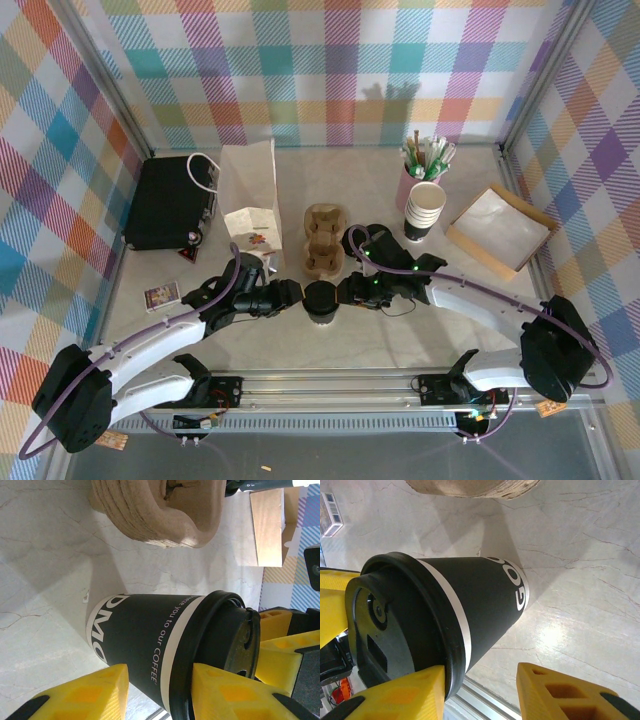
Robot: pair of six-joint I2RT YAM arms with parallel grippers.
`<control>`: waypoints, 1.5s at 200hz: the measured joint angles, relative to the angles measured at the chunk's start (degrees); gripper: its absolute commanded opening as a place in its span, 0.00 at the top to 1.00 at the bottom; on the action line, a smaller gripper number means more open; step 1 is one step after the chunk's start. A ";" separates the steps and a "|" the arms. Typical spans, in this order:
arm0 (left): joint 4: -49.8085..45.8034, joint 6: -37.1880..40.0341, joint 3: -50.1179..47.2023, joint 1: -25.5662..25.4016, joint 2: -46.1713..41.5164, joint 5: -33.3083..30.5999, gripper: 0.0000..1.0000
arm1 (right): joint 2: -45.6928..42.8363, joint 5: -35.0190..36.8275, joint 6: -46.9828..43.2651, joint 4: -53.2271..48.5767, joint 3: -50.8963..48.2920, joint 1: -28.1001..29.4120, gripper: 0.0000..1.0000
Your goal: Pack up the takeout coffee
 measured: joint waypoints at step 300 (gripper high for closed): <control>-37.92 6.69 12.70 0.00 -19.85 -29.24 0.46 | 22.05 27.76 -36.87 -36.28 40.46 16.55 0.13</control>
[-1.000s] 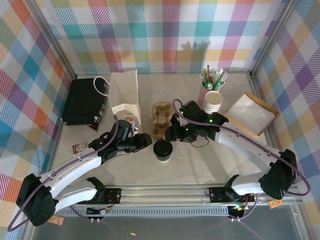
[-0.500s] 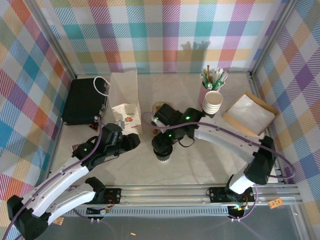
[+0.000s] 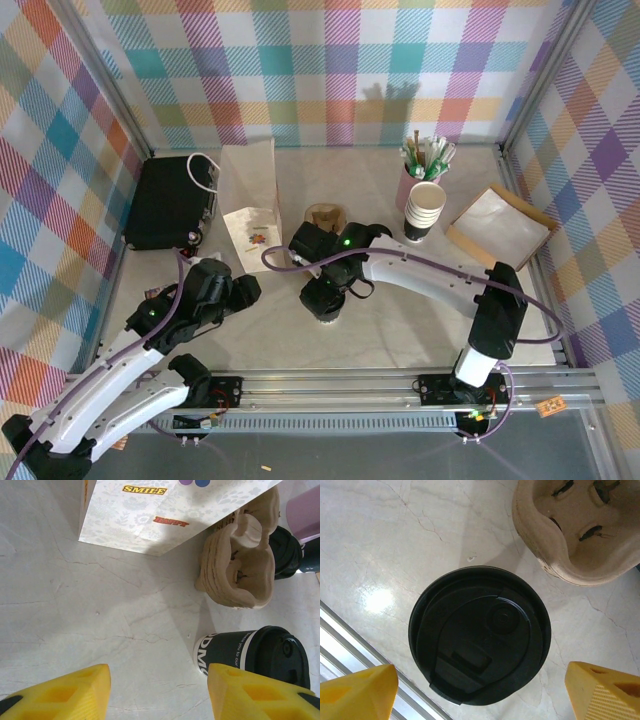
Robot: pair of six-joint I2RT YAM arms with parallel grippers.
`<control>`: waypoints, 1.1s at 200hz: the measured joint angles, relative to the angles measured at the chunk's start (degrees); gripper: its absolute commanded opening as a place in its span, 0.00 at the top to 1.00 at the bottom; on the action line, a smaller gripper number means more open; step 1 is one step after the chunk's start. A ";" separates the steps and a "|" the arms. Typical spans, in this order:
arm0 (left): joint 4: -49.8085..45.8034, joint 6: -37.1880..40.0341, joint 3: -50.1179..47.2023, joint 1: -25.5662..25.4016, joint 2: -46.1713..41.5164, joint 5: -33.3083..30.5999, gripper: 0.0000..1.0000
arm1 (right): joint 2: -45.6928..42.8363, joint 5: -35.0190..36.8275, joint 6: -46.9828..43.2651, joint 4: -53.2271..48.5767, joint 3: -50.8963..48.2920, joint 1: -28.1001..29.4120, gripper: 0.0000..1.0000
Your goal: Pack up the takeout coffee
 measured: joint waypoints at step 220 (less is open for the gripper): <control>0.00 0.24 0.00 0.11 2.21 0.31 0.46 | 4.13 -0.83 0.44 0.42 -0.87 0.04 0.37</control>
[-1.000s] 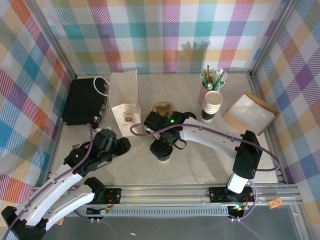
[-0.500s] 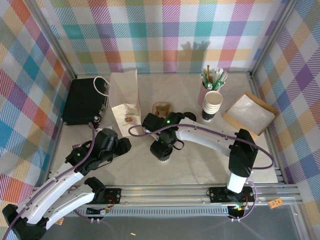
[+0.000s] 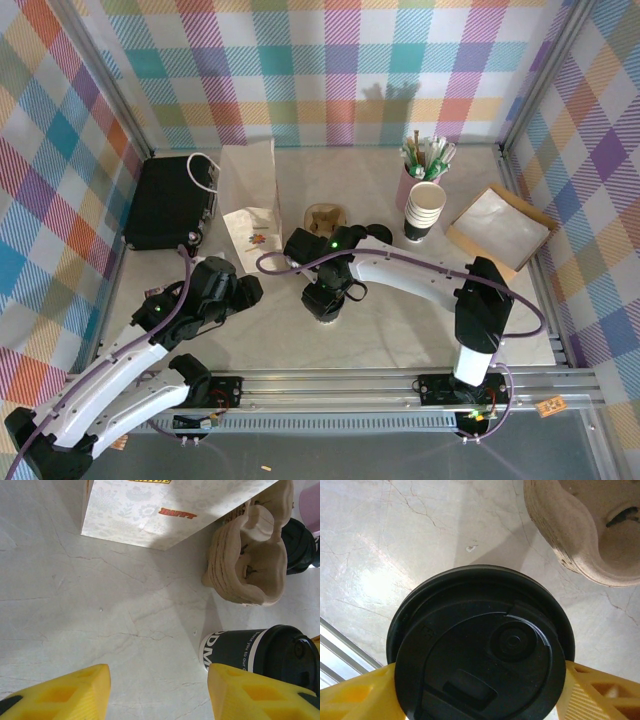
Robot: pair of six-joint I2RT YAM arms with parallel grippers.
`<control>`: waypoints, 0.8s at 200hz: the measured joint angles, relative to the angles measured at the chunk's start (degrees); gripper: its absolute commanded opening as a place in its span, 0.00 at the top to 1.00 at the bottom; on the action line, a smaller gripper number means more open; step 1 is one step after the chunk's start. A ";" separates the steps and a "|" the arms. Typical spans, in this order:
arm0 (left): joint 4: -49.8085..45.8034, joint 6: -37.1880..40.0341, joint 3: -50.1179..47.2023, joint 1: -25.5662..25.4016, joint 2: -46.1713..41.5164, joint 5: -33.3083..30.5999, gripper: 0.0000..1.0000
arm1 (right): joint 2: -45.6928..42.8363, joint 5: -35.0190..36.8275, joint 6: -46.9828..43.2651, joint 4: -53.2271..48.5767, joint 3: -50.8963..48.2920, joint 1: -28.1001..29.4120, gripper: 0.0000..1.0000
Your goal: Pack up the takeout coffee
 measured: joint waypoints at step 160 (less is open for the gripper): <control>5.62 19.74 16.44 0.00 14.73 10.08 0.49 | -27.85 1.49 13.51 -8.98 -16.22 -28.15 0.46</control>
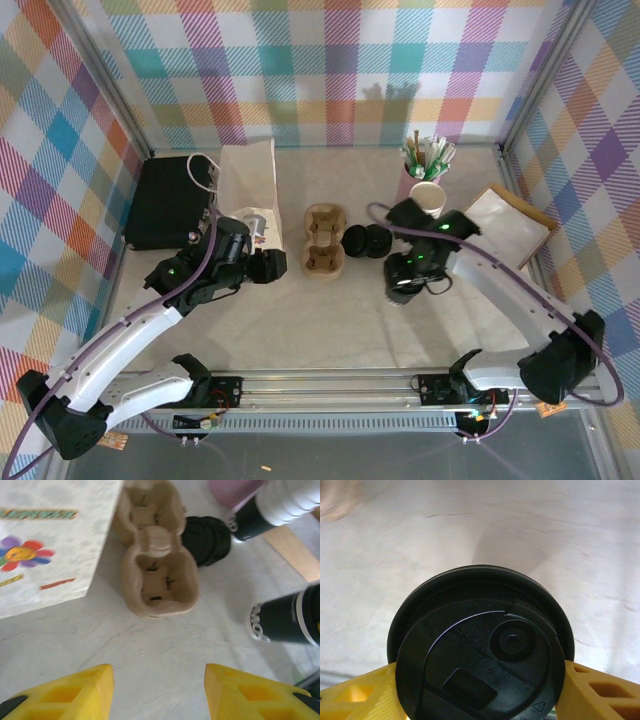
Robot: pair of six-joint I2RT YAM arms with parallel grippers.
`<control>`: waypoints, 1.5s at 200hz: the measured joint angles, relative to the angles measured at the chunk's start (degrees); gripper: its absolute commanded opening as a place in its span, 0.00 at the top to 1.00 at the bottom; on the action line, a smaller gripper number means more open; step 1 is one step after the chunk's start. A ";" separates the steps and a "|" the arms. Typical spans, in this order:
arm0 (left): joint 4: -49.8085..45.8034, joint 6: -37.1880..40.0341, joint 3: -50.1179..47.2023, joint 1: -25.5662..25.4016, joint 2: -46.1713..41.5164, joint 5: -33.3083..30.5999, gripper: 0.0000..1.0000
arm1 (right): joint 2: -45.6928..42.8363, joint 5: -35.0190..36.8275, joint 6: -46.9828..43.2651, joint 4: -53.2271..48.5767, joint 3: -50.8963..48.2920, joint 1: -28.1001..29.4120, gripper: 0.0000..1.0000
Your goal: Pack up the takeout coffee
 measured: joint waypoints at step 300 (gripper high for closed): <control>-4.57 6.78 8.33 -0.02 -0.52 3.17 0.48 | 13.60 1.14 -14.78 9.05 6.71 -31.56 0.09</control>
